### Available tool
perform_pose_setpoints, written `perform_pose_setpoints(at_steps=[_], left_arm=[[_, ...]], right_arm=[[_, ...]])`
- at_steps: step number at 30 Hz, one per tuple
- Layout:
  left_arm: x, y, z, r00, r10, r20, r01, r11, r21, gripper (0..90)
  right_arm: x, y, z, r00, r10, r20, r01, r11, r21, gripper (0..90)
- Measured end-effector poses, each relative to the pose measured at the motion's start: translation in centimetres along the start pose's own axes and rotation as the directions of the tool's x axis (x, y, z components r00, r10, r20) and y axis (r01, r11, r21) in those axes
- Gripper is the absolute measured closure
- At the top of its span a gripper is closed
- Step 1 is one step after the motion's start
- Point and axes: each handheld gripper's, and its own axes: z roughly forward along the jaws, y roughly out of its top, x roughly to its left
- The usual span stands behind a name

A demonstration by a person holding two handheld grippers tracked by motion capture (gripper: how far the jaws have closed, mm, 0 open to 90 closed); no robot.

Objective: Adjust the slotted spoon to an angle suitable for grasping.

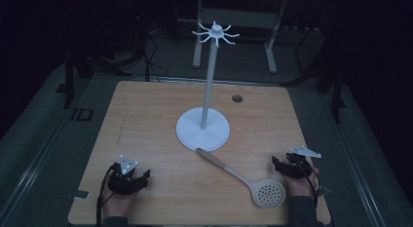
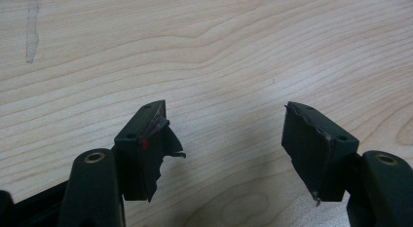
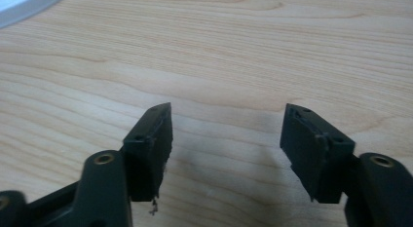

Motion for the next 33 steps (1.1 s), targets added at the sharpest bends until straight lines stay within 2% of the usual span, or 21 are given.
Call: perform_pose_setpoints(at_steps=[2, 4, 13, 19, 23, 27, 30, 33], left_arm=[[0.0, 0.0, 0.0, 1.0000, 0.000, 0.001, 0.000, 1.0000, 0.000, 34.1], [0.0, 0.0, 0.0, 1.0000, -0.001, 0.001, 0.001, 1.0000, -0.001, 34.1], [0.2, 0.0, 0.0, 0.9999, -0.012, -0.004, 0.012, 0.9999, 0.001, 34.0], [0.2, 0.0, 0.0, 0.9999, -0.011, -0.004, 0.011, 0.9999, -0.001, 34.1], [0.2, 0.0, 0.0, 1.0000, -0.009, -0.002, 0.009, 1.0000, -0.001, 34.1], [0.1, 0.0, 0.0, 1.0000, -0.008, -0.002, 0.008, 1.0000, 0.000, 34.1], [0.1, 0.0, 0.0, 1.0000, -0.006, -0.002, 0.006, 1.0000, -0.001, 34.1], [0.1, 0.0, 0.0, 1.0000, -0.008, -0.001, 0.008, 1.0000, -0.002, 34.1]], right_arm=[[0.0, 0.1, -0.3, 0.9996, 0.022, -0.019, -0.021, 1.000, 0.011, 41.4], [0.1, 0.2, -0.6, 0.9994, 0.019, -0.028, -0.018, 1.000, 0.010, 43.5], [2.0, 1.9, -2.6, 0.9959, -0.058, -0.069, 0.057, 0.998, -0.012, 46.7], [3.8, 3.6, -3.5, 0.9858, -0.138, -0.095, 0.139, 0.990, 0.003, 46.8], [5.0, 5.0, -4.0, 0.9736, -0.194, -0.121, 0.196, 0.981, 0.006, 47.0], [6.8, 6.4, -4.0, 0.9524, -0.260, -0.160, 0.267, 0.963, 0.029, 47.2], [7.9, 7.4, -3.8, 0.9269, -0.304, -0.220, 0.323, 0.945, 0.057, 50.1], [9.2, 8.1, -3.5, 0.9048, -0.343, -0.252, 0.374, 0.923, 0.086, 50.5]])
